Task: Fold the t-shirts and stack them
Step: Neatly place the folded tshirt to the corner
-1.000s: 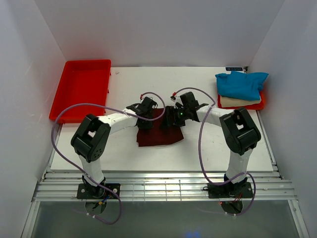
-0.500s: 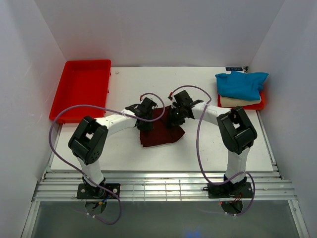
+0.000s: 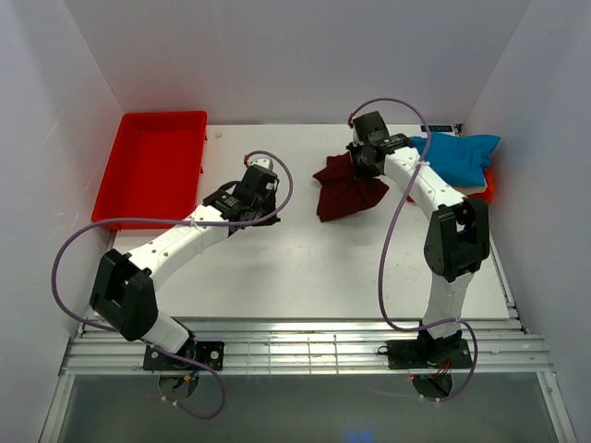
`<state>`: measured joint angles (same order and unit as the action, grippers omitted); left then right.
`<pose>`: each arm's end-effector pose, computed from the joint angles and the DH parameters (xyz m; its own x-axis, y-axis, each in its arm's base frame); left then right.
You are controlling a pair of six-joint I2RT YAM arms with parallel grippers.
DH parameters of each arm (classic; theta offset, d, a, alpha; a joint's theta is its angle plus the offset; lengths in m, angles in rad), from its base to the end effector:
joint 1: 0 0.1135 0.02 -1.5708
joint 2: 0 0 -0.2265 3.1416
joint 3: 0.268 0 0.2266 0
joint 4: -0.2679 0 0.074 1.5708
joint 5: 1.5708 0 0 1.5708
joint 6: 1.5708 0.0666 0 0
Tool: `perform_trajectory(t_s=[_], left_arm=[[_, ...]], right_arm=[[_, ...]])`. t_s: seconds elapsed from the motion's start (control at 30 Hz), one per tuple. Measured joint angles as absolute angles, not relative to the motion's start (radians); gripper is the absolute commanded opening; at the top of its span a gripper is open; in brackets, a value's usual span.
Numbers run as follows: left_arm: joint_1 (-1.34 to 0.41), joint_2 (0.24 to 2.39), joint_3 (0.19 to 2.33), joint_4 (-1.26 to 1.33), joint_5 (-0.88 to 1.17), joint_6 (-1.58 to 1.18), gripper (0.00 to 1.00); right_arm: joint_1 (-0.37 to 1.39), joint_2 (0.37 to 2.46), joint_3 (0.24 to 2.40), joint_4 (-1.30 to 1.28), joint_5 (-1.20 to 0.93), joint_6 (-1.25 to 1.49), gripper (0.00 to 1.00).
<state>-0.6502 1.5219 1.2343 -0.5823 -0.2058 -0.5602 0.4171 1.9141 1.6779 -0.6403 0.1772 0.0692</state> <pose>0.2671 -0.1861 0.2289 -0.7744 -0.0645 -0.6294 0.0899 0.9735 -0.2104 0.3815 0.1562 0.2267 -0.7213 -0.2452 -0.6478 -0.2463 0.9649 -0.0909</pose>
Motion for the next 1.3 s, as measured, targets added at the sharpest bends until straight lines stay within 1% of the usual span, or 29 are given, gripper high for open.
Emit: perform_trajectory(t_s=[0.3,0.47,0.57,0.8,1.07,1.3], left_arm=[[-0.650,1.485,1.032,-0.641,-0.199,-0.611,0.00],[-0.650,1.457,0.993,-0.659,-0.199,-0.620,0.00],[-0.650,1.444,0.988,-0.663,-0.199,-0.623,0.00],[-0.650,1.433,0.962,-0.677,-0.199,-0.632,0.00],[-0.650,1.432,0.953,-0.702,-0.198,-0.637,0.00],[-0.650,1.432,0.953,-0.704,-0.194,-0.637,0.00]], right_arm=[[0.278,1.958,1.896,-0.786,0.268,-0.045,0.08],[0.197,2.040,2.102,-0.842,0.292,-0.115,0.08],[0.149,2.070,2.178,-0.847,0.299,-0.154,0.08],[0.027,2.081,2.196,-0.867,0.279,-0.188,0.08],[-0.130,2.083,2.196,-0.866,0.202,-0.190,0.08],[-0.206,2.082,2.195,-0.866,0.163,-0.186,0.08]])
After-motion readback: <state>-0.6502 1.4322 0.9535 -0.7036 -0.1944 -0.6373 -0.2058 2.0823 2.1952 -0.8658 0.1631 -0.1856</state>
